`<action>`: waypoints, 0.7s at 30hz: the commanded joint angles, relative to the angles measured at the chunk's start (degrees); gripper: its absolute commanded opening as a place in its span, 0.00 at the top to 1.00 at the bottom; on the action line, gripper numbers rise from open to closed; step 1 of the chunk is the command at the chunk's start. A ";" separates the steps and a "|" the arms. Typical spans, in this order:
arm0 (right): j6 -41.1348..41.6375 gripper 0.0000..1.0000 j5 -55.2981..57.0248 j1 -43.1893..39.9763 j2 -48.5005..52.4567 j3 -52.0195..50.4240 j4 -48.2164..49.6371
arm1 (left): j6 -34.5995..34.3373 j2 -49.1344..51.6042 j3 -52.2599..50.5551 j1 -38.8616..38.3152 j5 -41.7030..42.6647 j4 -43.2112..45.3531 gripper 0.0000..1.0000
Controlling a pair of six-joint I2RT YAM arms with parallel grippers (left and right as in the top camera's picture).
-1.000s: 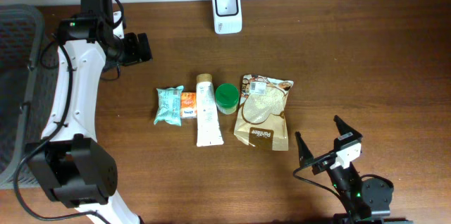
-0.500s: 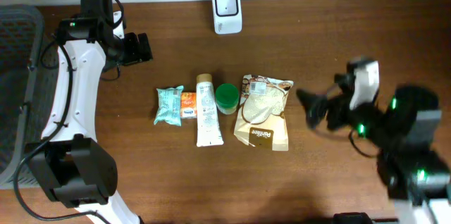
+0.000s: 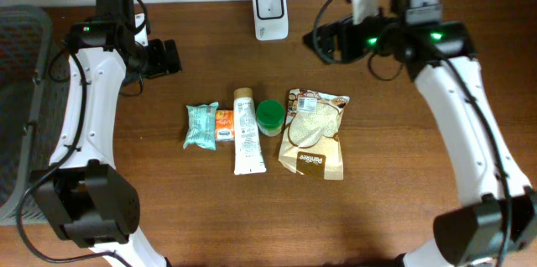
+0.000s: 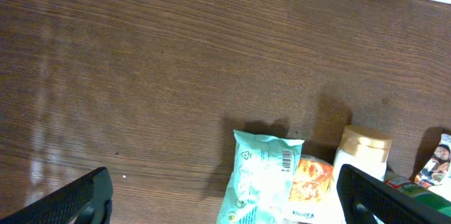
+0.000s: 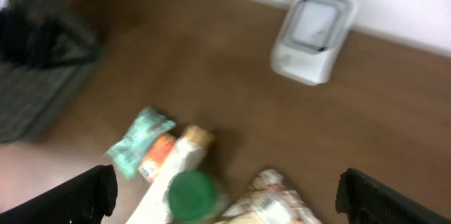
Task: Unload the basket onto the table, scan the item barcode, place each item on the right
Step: 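Reach the right gripper over the green-lidded jar, then lower the right gripper onto the jar lid and grasp the jar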
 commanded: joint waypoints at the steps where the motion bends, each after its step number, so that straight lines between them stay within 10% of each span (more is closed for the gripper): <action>1: 2.25 0.02 -10.86 2.86 1.20 1.22 -0.59 | 0.70 -1.40 0.44 0.24 0.55 -0.04 0.01; 9: 20.13 0.02 31.61 19.10 4.70 1.07 -7.39 | 0.70 -1.40 0.44 0.24 0.55 -0.04 0.01; 21: 30.64 0.10 30.32 25.24 19.93 1.07 -10.25 | 0.68 -1.40 0.44 0.24 0.55 -0.04 0.01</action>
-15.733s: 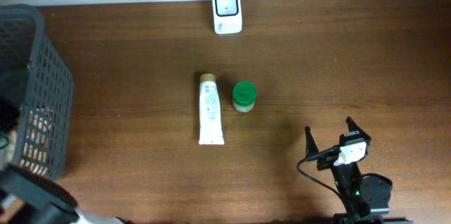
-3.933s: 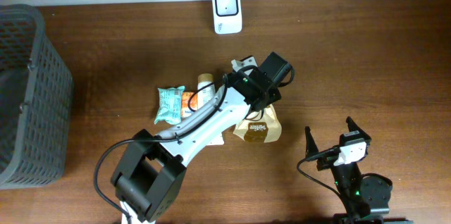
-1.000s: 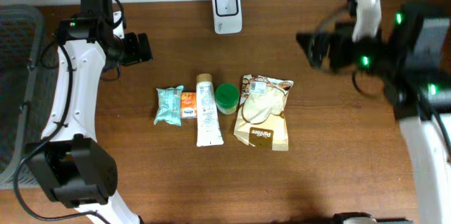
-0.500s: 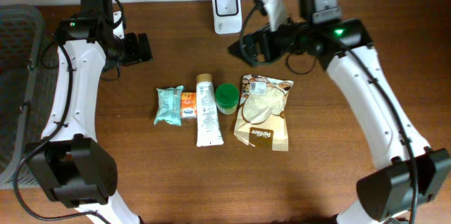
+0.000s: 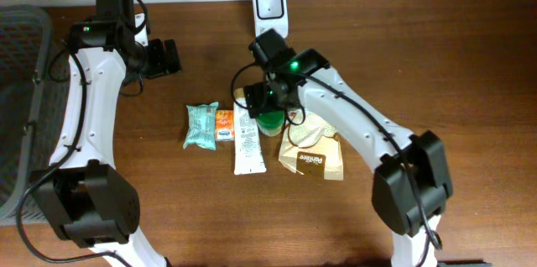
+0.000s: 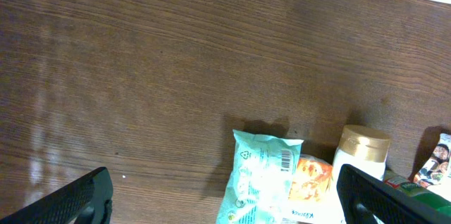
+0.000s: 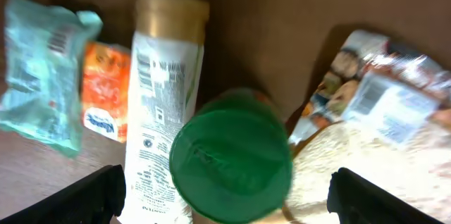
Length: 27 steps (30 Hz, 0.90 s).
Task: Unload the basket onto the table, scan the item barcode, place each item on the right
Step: 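Lower the right gripper onto the jar lid and grasp the jar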
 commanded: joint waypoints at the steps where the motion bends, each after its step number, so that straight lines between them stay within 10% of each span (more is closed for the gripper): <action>1: 3.69 0.11 0.24 0.81 3.02 0.92 -0.46 | 0.70 -1.40 0.44 0.24 0.46 -0.07 0.01; 13: 3.78 0.27 2.62 0.90 5.01 0.94 -1.99 | 0.70 -1.40 0.44 0.24 0.46 -0.07 0.01; 27: -36.41 0.44 2.64 0.74 4.98 1.46 -2.10 | 0.68 -1.40 0.44 0.24 0.46 -0.07 0.01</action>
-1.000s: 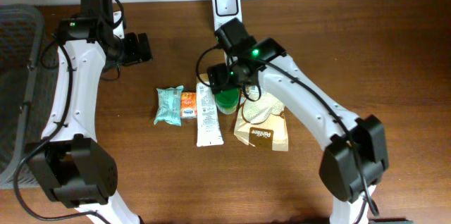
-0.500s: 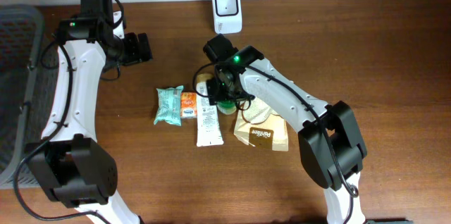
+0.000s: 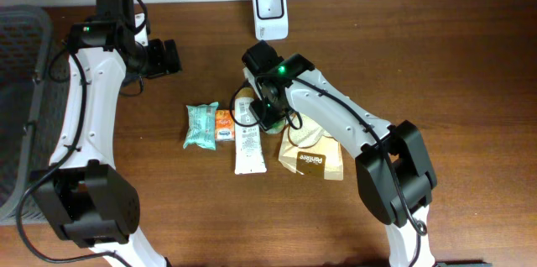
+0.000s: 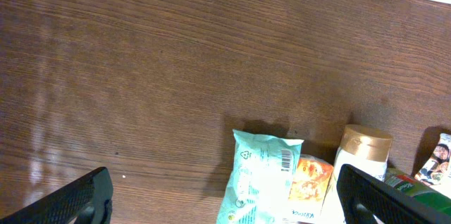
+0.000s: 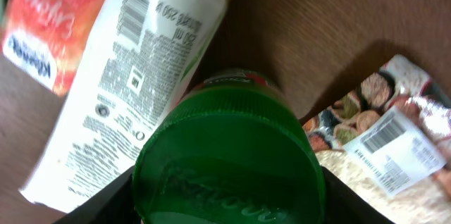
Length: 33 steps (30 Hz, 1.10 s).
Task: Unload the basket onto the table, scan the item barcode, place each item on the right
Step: 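Lower the right gripper onto the jar lid and grasp the jar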
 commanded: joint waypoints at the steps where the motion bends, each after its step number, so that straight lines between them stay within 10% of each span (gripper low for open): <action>1: -15.98 0.43 1.11 0.20 0.52 1.09 -0.26 | 0.70 -1.40 0.44 0.24 0.46 -0.04 0.01; 15: -31.56 0.44 0.68 -0.26 0.52 1.09 -0.42 | 0.70 -1.40 0.44 0.24 0.46 -0.04 0.01; 33: -73.31 0.34 1.11 -2.97 0.52 1.07 -8.37 | 0.68 -1.40 0.44 0.24 0.46 -0.04 0.01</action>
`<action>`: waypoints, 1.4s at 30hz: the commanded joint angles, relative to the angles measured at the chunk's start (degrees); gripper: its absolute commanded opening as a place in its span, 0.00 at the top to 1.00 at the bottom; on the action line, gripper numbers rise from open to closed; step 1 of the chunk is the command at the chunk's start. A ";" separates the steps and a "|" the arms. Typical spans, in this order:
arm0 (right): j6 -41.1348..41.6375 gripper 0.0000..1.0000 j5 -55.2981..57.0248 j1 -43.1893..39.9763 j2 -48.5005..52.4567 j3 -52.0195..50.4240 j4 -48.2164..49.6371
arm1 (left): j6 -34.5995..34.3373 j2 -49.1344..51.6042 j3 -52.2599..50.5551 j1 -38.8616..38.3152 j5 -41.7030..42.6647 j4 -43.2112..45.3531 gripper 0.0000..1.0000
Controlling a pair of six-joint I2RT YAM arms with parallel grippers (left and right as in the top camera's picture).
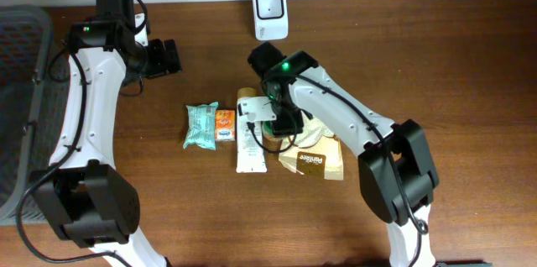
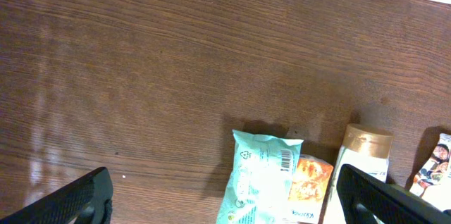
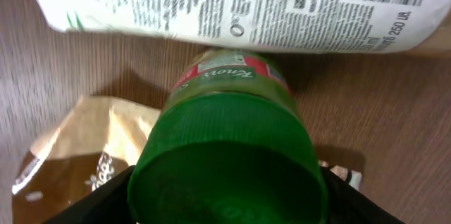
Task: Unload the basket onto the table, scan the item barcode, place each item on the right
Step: 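Lower the right gripper onto the jar lid and grasp the jar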
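Note:
A green-lidded jar [image 3: 225, 122] with a red label fills the right wrist view. My right gripper [image 3: 225, 199] is shut on its lid, a dark finger [image 3: 106, 203] on each side. In the overhead view that gripper [image 1: 281, 121] covers the jar, between the white tube [image 1: 249, 137] and the brown pouch [image 1: 312, 156]. Whether the jar rests on the table cannot be told. The white scanner [image 1: 271, 2] stands at the back edge. My left gripper [image 1: 166, 57] hangs open at the back left, over bare wood [image 2: 176, 76].
A teal packet [image 1: 201, 126] and a small orange packet [image 1: 224, 123] lie left of the tube; both also show in the left wrist view, the teal packet [image 2: 261, 175] with its barcode up. A dark mesh basket [image 1: 18, 99] stands at the left edge.
My right wrist has turned on the green lid: the tube now lies across the top of its view and the pouch at lower left. The jar no longer shows in the left wrist view. The left arm is unmoved.
My right gripper was first high at the back right, near the scanner. Then it hung open over the green jar among the items. Then it was down around the lid, and now it grips the lid with the wrist turned. The left arm stayed put throughout.

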 commanded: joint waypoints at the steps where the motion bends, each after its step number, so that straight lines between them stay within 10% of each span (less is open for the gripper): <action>1: -8.72 0.34 0.90 -1.42 0.52 0.42 -1.05 | 0.70 -1.40 0.44 0.24 0.46 -0.04 0.01; 14: -11.08 0.18 -6.60 -1.49 0.50 1.25 -0.63 | 0.68 -1.40 0.44 0.24 0.46 -0.04 0.01; 20: 7.54 0.02 -9.66 -1.49 0.50 11.30 -6.73 | 0.68 -1.40 0.44 0.24 0.46 -0.04 0.01; 24: 39.80 0.02 -9.70 -1.49 0.50 20.96 -12.76 | 0.70 -1.40 0.44 0.24 0.46 -0.04 0.01; 30: 62.05 0.02 -16.98 -1.42 0.74 20.44 -14.01 | 0.68 -1.40 0.44 0.24 0.46 -0.04 0.01; 34: 93.50 0.02 -1.97 -1.42 0.74 15.69 -10.32 | 0.68 -1.40 0.44 0.24 0.46 -0.04 0.01; 42: 99.43 0.02 -3.08 -1.40 0.76 3.48 -1.42 | 0.70 -1.40 0.44 0.24 0.44 -0.07 0.01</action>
